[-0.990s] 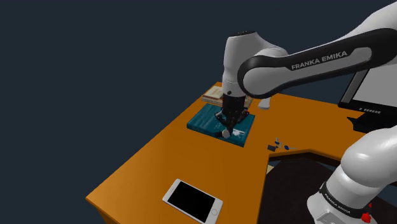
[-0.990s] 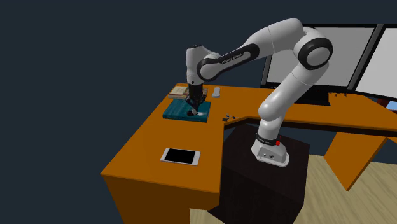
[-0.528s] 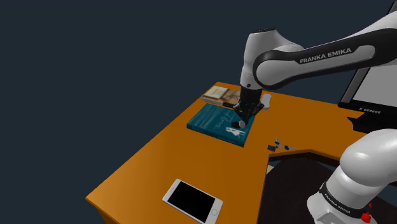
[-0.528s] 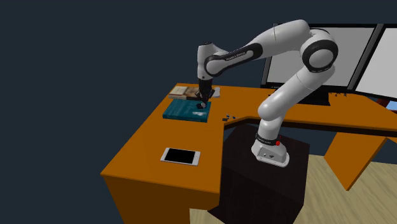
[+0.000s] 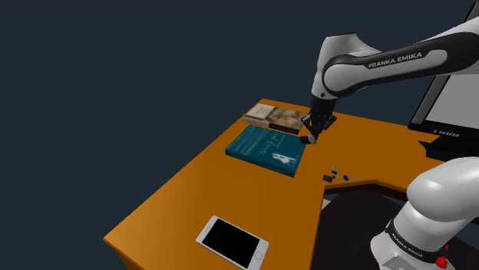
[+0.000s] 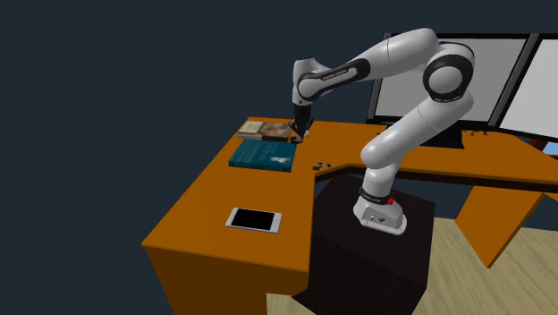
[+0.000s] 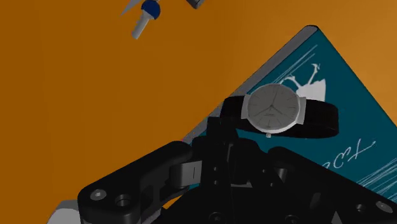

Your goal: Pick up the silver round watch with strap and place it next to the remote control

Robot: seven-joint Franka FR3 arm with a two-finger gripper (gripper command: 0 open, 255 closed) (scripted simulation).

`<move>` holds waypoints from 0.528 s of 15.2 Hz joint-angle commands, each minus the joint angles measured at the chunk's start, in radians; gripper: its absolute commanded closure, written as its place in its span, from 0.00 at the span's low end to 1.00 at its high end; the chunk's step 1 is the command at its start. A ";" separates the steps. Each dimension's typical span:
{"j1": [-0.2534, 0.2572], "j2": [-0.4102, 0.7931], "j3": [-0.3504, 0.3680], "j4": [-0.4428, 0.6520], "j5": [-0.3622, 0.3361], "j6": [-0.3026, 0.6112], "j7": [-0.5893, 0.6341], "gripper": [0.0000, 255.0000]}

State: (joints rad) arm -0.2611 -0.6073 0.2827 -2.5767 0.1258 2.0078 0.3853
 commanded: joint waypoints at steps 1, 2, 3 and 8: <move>-0.024 0.003 -0.039 -0.007 -0.023 0.008 -0.049 1.00; -0.037 0.006 -0.059 -0.007 -0.035 0.011 -0.074 1.00; -0.051 0.010 -0.079 -0.007 -0.047 0.014 -0.099 1.00; -0.117 0.051 -0.177 0.015 -0.107 0.034 -0.220 1.00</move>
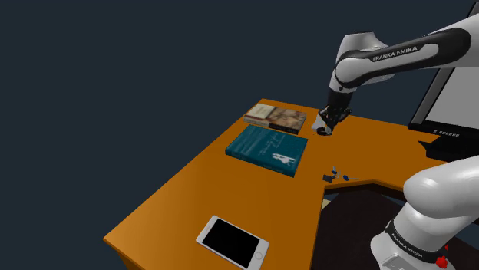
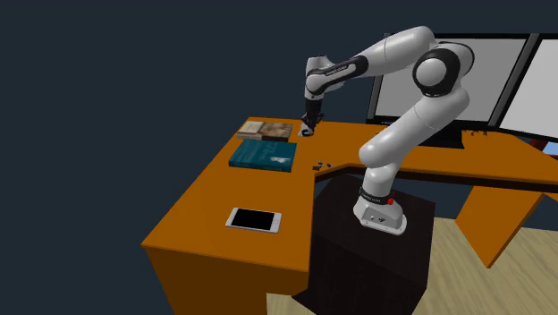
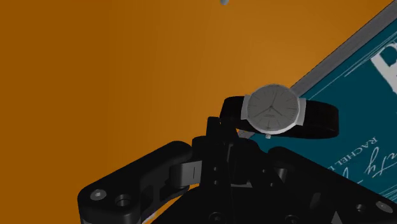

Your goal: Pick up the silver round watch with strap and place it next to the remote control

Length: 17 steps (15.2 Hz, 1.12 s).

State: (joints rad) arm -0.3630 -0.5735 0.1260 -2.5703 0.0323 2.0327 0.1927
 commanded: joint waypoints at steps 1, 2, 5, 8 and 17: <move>-0.028 0.030 -0.040 0.017 -0.025 0.013 -0.051 1.00; -0.040 0.043 -0.059 0.026 -0.035 0.017 -0.074 1.00; -0.075 0.089 -0.113 0.062 -0.064 0.030 -0.144 1.00; -0.107 0.144 -0.166 0.107 -0.086 0.042 -0.212 1.00; -0.178 0.349 -0.308 0.303 -0.103 0.059 -0.417 1.00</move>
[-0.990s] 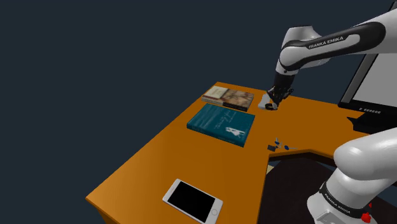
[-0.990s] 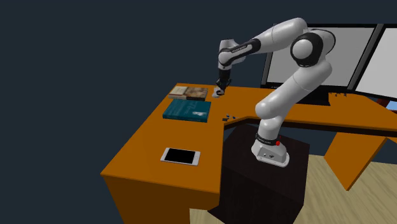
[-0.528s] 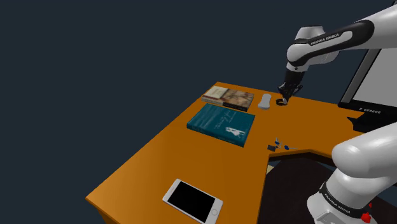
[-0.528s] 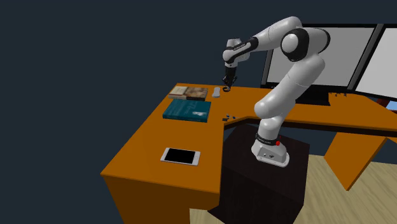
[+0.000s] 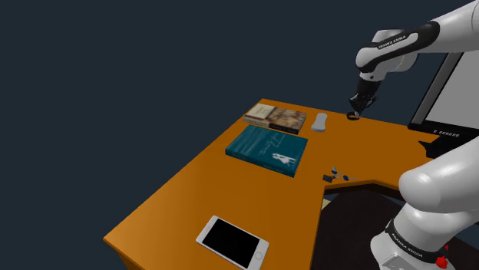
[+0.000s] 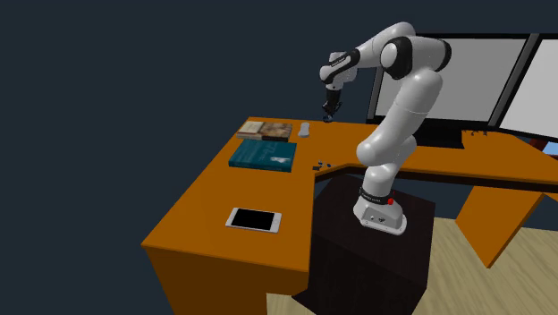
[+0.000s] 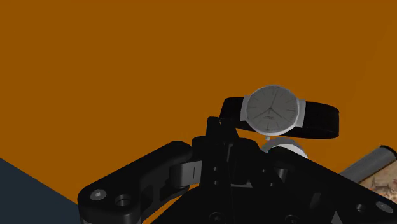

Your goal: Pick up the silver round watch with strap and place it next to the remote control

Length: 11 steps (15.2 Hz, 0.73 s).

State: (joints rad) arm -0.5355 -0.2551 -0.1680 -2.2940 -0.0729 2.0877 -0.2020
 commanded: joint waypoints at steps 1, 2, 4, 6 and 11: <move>-0.013 0.056 -0.028 0.054 0.005 0.003 -0.046 1.00; -0.020 0.083 -0.041 0.082 0.010 0.002 -0.069 1.00; -0.033 0.138 -0.067 0.142 0.022 -0.002 -0.116 1.00; -0.048 0.195 -0.090 0.207 0.038 -0.009 -0.163 1.00; -0.074 0.289 -0.118 0.288 0.069 0.001 -0.230 1.00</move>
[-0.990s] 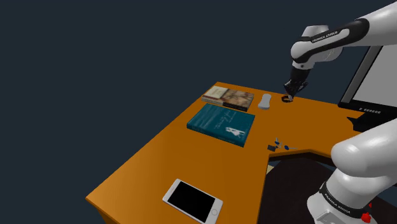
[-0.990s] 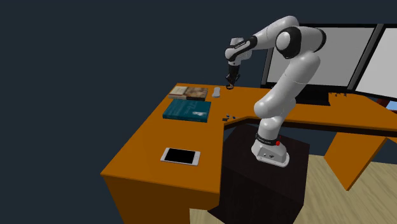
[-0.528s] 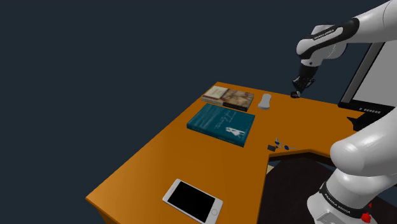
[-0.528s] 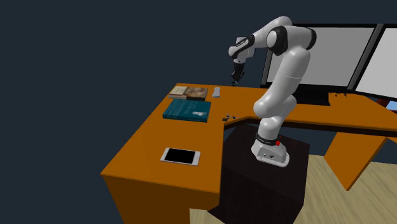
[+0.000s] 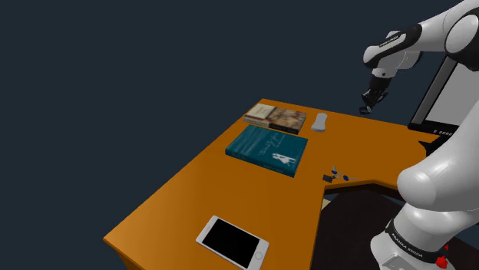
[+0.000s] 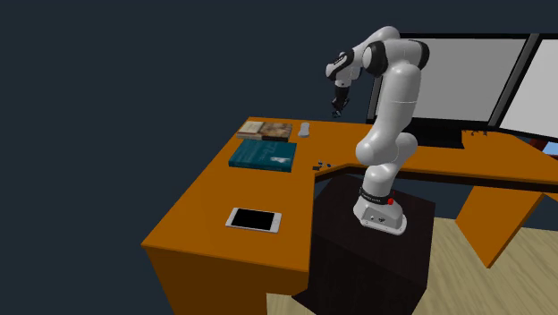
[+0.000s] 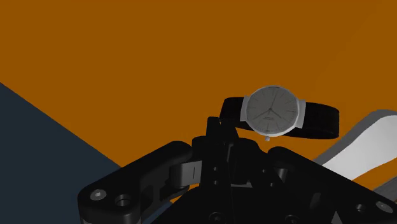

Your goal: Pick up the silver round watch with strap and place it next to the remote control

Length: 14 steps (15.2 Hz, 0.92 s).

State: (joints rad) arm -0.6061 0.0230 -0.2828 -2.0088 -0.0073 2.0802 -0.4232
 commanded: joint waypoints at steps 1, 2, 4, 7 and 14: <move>-0.004 0.015 -0.003 -0.006 0.005 0.021 -0.010 1.00; -0.004 0.020 -0.003 -0.014 0.007 0.034 -0.011 1.00; -0.004 0.030 -0.003 -0.031 0.010 0.060 -0.013 1.00; -0.005 0.046 -0.003 -0.053 0.016 0.098 -0.016 1.00; -0.008 0.091 -0.002 -0.099 0.033 0.187 -0.027 1.00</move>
State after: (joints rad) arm -0.6141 0.1068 -0.2855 -2.1018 0.0226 2.2535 -0.4498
